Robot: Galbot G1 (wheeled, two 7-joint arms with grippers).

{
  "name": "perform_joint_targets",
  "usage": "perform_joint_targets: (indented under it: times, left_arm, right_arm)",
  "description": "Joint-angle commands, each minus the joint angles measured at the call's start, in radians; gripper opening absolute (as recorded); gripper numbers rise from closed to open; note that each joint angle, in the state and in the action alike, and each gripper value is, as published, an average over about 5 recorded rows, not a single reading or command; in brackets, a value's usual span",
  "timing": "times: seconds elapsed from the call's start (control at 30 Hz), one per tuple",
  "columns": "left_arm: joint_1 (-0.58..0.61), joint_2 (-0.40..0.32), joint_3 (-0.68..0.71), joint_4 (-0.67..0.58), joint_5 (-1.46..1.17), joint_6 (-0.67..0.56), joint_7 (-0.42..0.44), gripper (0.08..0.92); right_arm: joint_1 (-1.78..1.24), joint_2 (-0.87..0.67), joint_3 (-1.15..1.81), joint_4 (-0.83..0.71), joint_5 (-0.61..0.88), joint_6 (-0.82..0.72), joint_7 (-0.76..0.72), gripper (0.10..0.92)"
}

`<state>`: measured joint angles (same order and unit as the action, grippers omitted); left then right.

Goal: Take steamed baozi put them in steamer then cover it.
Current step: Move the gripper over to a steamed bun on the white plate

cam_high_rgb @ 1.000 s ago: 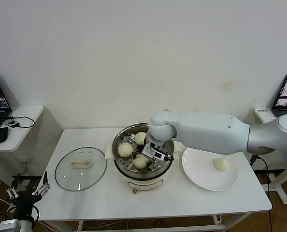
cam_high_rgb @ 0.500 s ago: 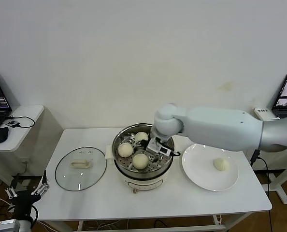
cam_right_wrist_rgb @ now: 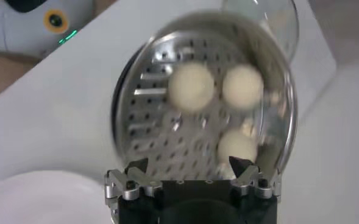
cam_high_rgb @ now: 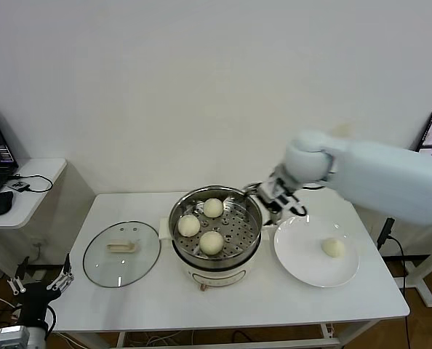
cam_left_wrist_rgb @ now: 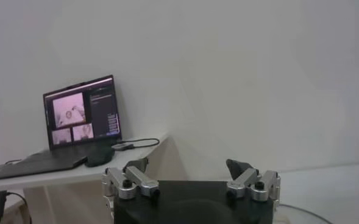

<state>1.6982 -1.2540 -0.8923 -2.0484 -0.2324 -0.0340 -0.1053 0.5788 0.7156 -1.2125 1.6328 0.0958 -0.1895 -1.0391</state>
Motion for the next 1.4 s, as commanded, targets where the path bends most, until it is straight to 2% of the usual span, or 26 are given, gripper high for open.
perform_joint_targets:
  times: [0.03,0.2,0.5,1.0,1.4]
  left_arm:
    - [-0.003,0.011,0.007,0.001,0.001,0.002,0.001,0.823]
    - [-0.003,0.013,0.013,0.003,0.006,0.002,0.002,0.823]
    - [-0.001,0.011,0.018,0.01,0.025,0.003,0.002,0.823]
    - [0.012,0.005,0.008,0.012,0.035,0.004,0.002,0.823]
    - [0.013,0.005,0.001,0.015,0.032,0.004,0.003,0.823]
  right_arm:
    - [-0.164,-0.298,0.145,0.009,-0.047,-0.106,-0.027,0.823]
    - [-0.397,-0.333,0.355,-0.093,-0.143,-0.075,-0.04,0.823]
    - [-0.708,-0.277,0.629,-0.27,-0.279,-0.04,-0.051,0.823]
    - [-0.816,-0.021,0.751,-0.552,-0.423,0.016,-0.02,0.823]
    - [-0.834,0.042,0.766,-0.62,-0.481,0.027,-0.001,0.823]
